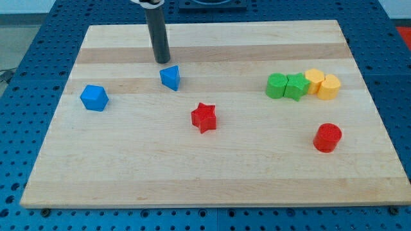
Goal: Move the blue triangle near to the red star
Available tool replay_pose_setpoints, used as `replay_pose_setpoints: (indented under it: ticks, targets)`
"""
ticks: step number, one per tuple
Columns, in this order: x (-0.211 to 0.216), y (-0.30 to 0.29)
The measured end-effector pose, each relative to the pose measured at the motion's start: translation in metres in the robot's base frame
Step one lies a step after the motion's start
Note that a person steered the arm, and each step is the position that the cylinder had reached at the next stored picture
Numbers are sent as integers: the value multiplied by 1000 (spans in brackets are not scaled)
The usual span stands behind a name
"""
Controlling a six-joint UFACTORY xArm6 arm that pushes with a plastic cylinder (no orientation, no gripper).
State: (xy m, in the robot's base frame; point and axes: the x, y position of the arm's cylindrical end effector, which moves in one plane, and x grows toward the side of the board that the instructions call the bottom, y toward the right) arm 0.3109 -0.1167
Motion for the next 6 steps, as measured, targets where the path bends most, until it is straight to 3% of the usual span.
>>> replay_pose_setpoints:
  ticks: [3, 6]
  targets:
    - [74, 43]
    - [88, 54]
